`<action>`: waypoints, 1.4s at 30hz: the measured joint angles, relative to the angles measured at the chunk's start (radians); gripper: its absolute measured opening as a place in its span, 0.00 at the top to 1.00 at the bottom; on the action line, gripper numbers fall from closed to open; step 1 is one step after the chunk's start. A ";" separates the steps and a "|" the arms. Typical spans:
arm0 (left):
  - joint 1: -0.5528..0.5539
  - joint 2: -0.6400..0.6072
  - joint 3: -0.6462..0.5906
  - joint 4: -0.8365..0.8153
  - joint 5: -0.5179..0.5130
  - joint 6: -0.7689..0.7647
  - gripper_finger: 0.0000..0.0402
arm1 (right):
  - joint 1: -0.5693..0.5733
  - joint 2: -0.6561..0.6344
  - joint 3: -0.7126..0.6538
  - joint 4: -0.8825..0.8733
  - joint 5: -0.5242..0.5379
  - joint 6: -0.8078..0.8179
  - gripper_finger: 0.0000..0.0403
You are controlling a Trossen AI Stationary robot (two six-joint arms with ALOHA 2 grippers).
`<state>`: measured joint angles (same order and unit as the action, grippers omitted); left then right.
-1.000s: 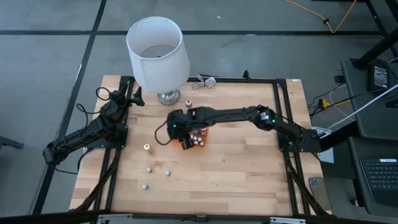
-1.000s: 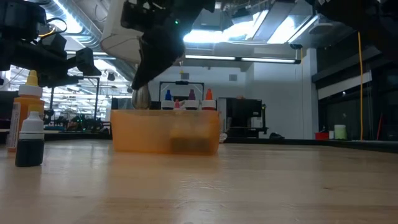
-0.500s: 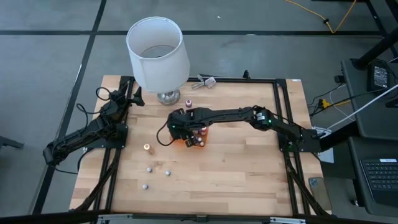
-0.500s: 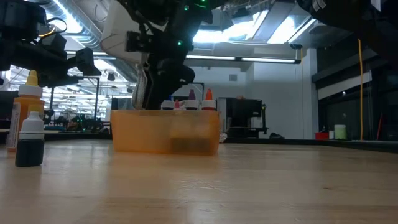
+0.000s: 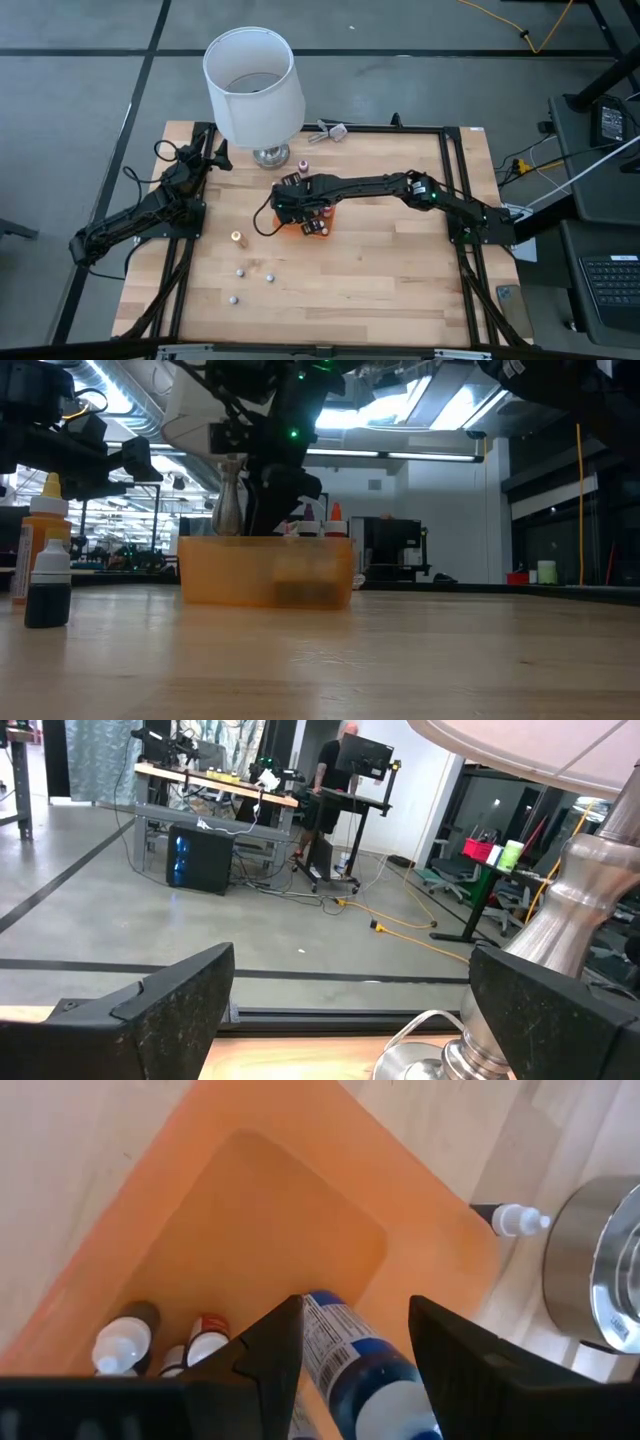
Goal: Pick & Place food coloring
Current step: Put the big blue food coloring bottle into the orange bin
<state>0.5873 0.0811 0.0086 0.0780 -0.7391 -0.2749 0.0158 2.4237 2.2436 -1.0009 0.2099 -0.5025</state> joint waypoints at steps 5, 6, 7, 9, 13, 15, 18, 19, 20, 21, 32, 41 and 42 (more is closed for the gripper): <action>0.000 0.000 0.000 0.000 0.000 0.000 0.03 | 0.001 0.000 0.000 0.009 -0.015 0.000 0.55; 0.000 0.000 0.000 0.000 0.000 0.000 0.03 | 0.001 0.000 0.000 0.012 -0.037 -0.001 0.55; 0.000 0.000 0.000 0.000 0.000 0.000 0.03 | 0.001 0.000 0.000 0.017 -0.058 -0.001 0.55; 0.000 0.000 0.000 0.000 0.000 0.000 0.03 | 0.000 0.000 0.000 0.028 -0.097 -0.002 0.55; 0.000 0.000 0.000 0.000 0.000 0.000 0.03 | 0.001 0.000 0.000 0.030 -0.131 -0.006 0.55; 0.000 0.000 0.000 0.000 0.000 0.000 0.03 | 0.001 0.000 0.000 0.032 -0.113 -0.012 0.57; 0.000 0.000 0.000 0.000 0.000 0.000 0.03 | 0.005 0.000 0.000 0.034 -0.063 -0.068 0.61; 0.000 0.000 0.000 0.000 0.000 0.000 0.03 | 0.008 0.000 0.000 0.034 -0.046 -0.086 0.63; 0.000 0.000 0.000 0.000 0.000 0.000 0.03 | 0.014 0.000 0.000 0.033 -0.031 -0.106 0.64; 0.000 0.000 0.000 0.000 0.000 0.000 0.03 | 0.022 0.000 0.000 0.030 -0.024 -0.119 0.66; 0.000 0.000 0.000 0.000 0.000 0.000 0.03 | 0.081 -0.004 0.029 -0.021 0.066 -0.194 0.84; 0.000 0.000 0.000 0.000 0.000 0.000 0.03 | 0.077 -0.003 0.029 0.034 0.078 -0.240 0.98; 0.000 0.000 0.000 0.000 0.000 0.000 0.03 | 0.075 -0.003 0.029 0.043 0.078 -0.240 0.97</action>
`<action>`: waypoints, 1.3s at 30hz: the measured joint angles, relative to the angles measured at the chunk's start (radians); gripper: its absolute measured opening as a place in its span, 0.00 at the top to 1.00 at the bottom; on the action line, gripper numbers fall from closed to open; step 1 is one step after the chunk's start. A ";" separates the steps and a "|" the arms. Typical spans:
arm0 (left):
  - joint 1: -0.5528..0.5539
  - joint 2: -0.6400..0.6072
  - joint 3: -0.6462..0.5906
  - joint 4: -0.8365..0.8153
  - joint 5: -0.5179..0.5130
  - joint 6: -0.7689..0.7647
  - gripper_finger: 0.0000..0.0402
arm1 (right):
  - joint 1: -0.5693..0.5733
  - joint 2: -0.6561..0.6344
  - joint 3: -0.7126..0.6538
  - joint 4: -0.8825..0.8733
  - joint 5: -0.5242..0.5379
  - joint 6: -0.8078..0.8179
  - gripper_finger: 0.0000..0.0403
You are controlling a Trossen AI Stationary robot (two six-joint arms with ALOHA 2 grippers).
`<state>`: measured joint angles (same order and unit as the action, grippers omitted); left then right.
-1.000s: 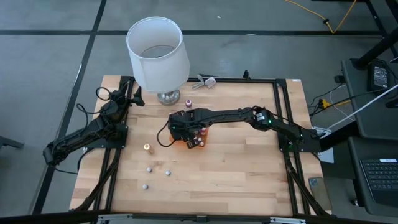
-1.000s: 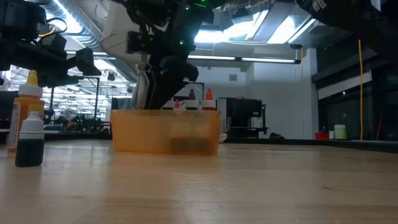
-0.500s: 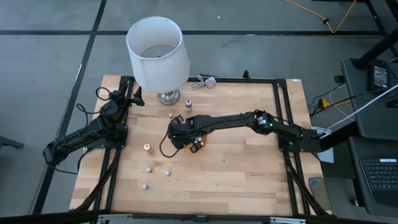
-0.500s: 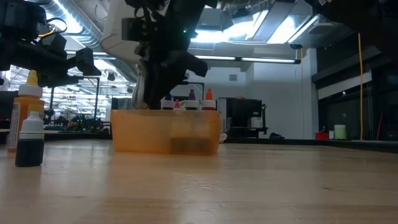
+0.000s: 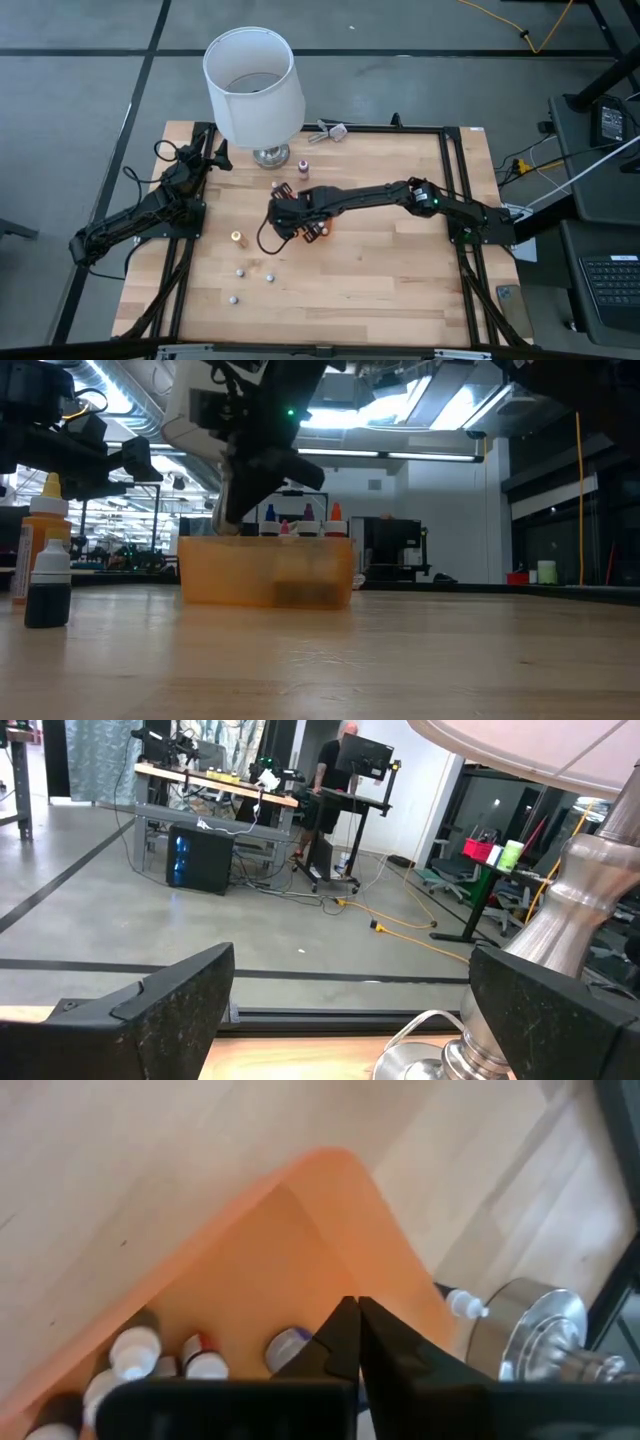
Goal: Pick & Place food coloring
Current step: Put the big blue food coloring bottle into the orange bin
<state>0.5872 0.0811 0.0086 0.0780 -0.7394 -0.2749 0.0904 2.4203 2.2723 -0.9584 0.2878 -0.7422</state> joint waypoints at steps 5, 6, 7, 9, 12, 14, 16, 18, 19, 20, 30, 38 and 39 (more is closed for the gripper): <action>0.000 0.000 0.000 0.000 0.000 0.000 0.03 | -0.013 0.024 -0.002 0.012 0.008 -0.003 0.97; 0.000 0.000 0.000 0.000 0.000 0.000 0.03 | -0.014 0.029 -0.002 0.020 0.016 -0.005 0.98; 0.000 0.000 0.000 0.000 0.000 0.000 0.03 | -0.016 0.031 -0.002 0.015 0.034 -0.012 0.99; 0.000 0.000 0.000 0.000 0.000 0.000 0.03 | -0.015 0.039 -0.002 0.013 0.074 -0.027 0.99; 0.000 0.000 0.000 0.000 0.000 0.000 0.03 | -0.015 0.043 -0.007 0.015 0.113 -0.052 0.98; 0.000 0.000 0.000 -0.001 0.000 0.000 0.03 | -0.015 0.043 -0.017 0.024 0.131 -0.052 0.98; 0.000 0.000 0.000 0.000 0.000 0.000 0.03 | -0.015 0.043 -0.026 0.022 0.147 -0.052 0.99; 0.000 0.000 0.000 -0.001 0.000 0.000 0.03 | -0.015 0.043 -0.034 0.018 0.168 -0.049 0.99; 0.000 0.000 0.000 0.000 0.000 0.000 0.03 | -0.015 0.043 -0.036 0.017 0.175 -0.048 0.99; 0.000 0.000 0.000 0.000 0.000 0.000 0.03 | -0.015 0.043 -0.036 0.013 0.178 -0.043 0.99; 0.000 0.000 0.000 0.000 0.000 0.000 0.03 | -0.016 0.043 -0.037 -0.027 0.191 0.061 0.99; 0.000 0.000 0.000 0.000 0.000 0.000 0.03 | -0.015 0.043 -0.037 -0.068 0.190 0.072 0.99; 0.000 0.000 0.000 0.000 0.000 0.000 0.03 | -0.014 0.043 -0.037 -0.069 0.191 0.077 0.99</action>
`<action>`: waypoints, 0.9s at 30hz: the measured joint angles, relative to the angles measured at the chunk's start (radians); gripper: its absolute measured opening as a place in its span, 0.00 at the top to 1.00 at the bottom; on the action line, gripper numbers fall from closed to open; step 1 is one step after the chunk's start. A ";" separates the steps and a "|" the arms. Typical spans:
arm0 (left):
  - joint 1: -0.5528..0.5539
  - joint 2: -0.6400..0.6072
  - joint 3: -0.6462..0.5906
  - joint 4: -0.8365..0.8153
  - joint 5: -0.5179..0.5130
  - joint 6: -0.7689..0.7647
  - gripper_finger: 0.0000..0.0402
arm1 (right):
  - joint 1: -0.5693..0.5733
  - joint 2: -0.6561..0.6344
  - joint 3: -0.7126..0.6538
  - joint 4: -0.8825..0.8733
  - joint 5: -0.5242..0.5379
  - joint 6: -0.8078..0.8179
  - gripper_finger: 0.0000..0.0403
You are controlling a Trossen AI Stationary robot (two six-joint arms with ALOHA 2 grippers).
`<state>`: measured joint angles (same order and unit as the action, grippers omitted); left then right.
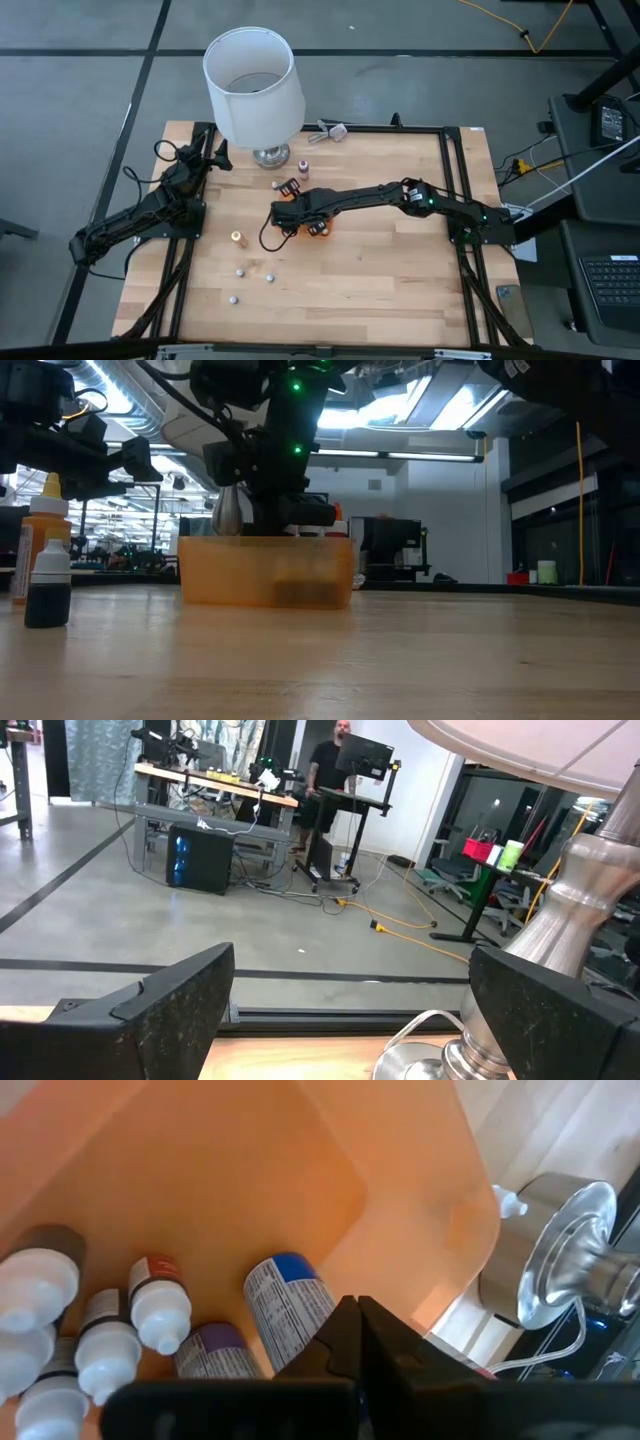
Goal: Pick & Place food coloring
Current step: Put the big blue food coloring bottle into the orange bin
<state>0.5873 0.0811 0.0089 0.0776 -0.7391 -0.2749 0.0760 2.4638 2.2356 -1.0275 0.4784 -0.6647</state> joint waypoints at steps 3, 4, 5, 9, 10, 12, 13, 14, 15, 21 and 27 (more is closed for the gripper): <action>0.000 0.000 0.000 0.000 0.000 0.000 0.03 | 0.000 0.000 0.000 0.000 0.000 0.006 0.98; 0.000 0.000 0.000 0.000 0.000 0.000 0.03 | 0.000 0.000 0.000 0.000 0.000 0.006 0.98; 0.000 0.000 0.000 0.000 0.000 0.000 0.03 | 0.000 0.000 0.000 0.001 0.000 0.006 0.98; 0.000 0.000 0.000 0.000 0.000 0.000 0.03 | 0.000 0.000 0.000 0.019 -0.006 0.006 0.99; 0.000 0.000 0.000 0.000 0.000 0.000 0.03 | 0.000 0.000 0.000 0.023 -0.014 0.006 0.99; 0.000 0.000 0.000 0.000 0.000 0.000 0.03 | 0.000 0.000 0.000 0.028 -0.031 0.006 0.99; 0.000 0.000 0.000 0.000 0.000 0.000 0.03 | 0.001 0.000 0.000 0.030 -0.034 0.006 0.98; 0.000 0.000 0.000 0.000 0.000 0.000 0.03 | 0.002 0.000 0.000 0.032 -0.034 0.006 0.98; 0.000 0.000 0.000 0.000 0.000 0.000 0.03 | 0.002 0.000 0.000 0.036 -0.035 0.006 0.97; 0.000 0.000 0.000 0.000 0.000 0.000 0.03 | 0.008 0.000 0.031 0.043 -0.035 0.067 0.98; 0.000 0.000 0.000 0.000 0.000 0.000 0.03 | 0.008 -0.004 0.122 0.006 -0.031 0.239 0.97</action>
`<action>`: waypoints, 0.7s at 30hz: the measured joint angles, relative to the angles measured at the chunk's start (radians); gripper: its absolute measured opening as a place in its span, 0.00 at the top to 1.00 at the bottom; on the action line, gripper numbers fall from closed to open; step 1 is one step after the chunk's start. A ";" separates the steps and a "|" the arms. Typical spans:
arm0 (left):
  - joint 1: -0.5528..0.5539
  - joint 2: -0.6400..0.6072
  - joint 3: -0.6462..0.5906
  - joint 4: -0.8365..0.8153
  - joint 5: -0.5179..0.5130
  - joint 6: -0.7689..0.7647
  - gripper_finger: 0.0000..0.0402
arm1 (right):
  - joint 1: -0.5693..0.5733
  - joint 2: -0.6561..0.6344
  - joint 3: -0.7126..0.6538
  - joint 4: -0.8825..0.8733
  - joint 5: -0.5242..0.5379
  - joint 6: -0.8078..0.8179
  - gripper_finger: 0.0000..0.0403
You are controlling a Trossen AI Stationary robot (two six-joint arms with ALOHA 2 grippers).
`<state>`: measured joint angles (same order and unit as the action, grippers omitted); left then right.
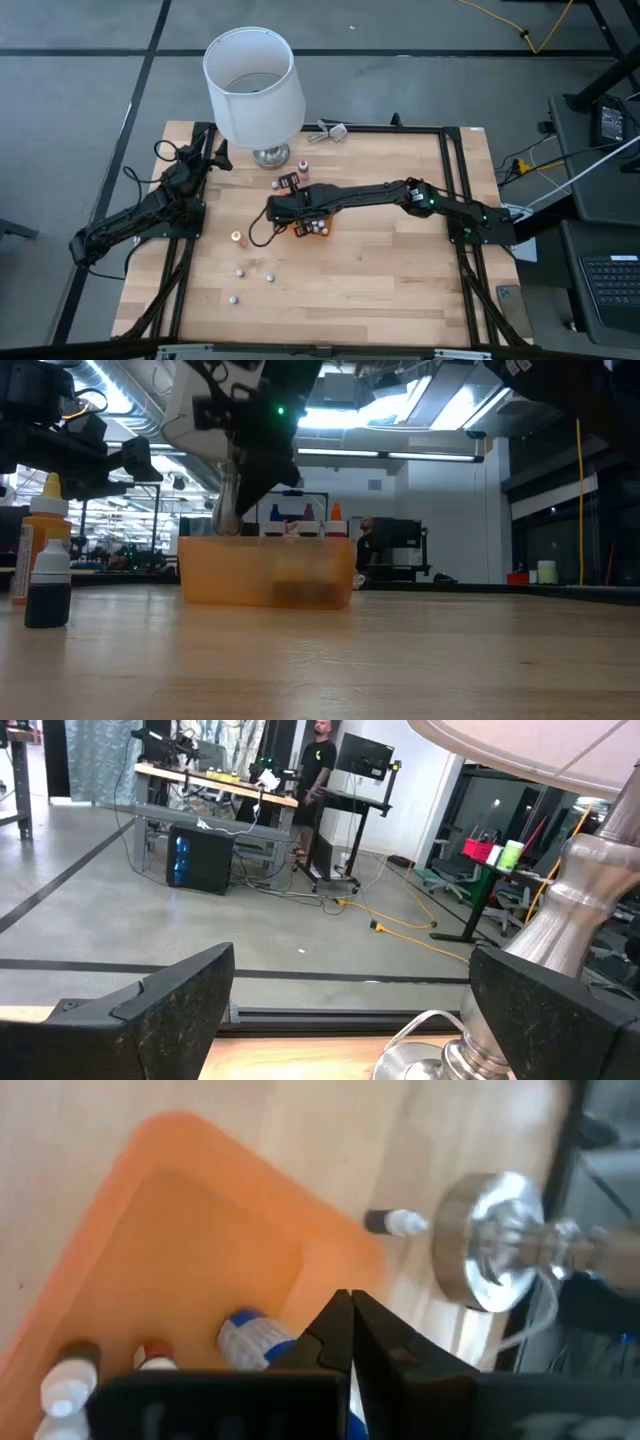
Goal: Pick & Place food coloring
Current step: Put the big blue food coloring bottle into the orange bin, then put the small red food coloring bottle into the orange bin
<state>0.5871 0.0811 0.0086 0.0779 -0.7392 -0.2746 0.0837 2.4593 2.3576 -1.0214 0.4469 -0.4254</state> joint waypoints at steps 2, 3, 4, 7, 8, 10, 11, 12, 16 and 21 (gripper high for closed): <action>0.000 0.000 0.000 0.000 0.000 0.000 0.03 | 0.000 -0.023 -0.007 -0.009 0.012 0.046 0.96; 0.000 0.000 0.000 0.000 0.000 0.000 0.03 | 0.000 -0.030 -0.008 -0.014 0.013 0.064 0.96; 0.000 0.000 0.000 0.000 0.000 0.000 0.03 | 0.000 -0.036 -0.003 -0.017 0.015 0.089 0.95; 0.000 0.000 0.000 0.000 0.000 0.000 0.03 | 0.000 -0.066 -0.005 -0.056 0.028 0.169 0.94; 0.000 0.000 0.000 0.000 0.000 0.000 0.03 | 0.000 -0.076 -0.005 -0.073 0.019 0.197 0.93; 0.000 0.000 0.000 0.000 0.000 0.000 0.03 | -0.005 -0.093 -0.005 -0.114 -0.037 0.261 0.90; 0.000 0.000 0.000 -0.001 0.000 0.000 0.03 | -0.009 -0.103 -0.005 -0.128 -0.067 0.298 0.89; 0.000 0.000 0.000 0.000 0.000 0.000 0.03 | -0.014 -0.110 -0.005 -0.142 -0.092 0.332 0.87; 0.000 0.000 0.000 0.000 0.000 0.000 0.03 | -0.035 -0.133 -0.005 -0.180 -0.133 0.430 0.76; 0.000 0.000 0.000 0.000 0.000 0.000 0.03 | -0.063 -0.173 -0.005 -0.193 -0.157 0.477 0.64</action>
<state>0.5869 0.0811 0.0089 0.0780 -0.7391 -0.2747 0.0208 2.2859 2.3528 -1.2148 0.2896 0.0513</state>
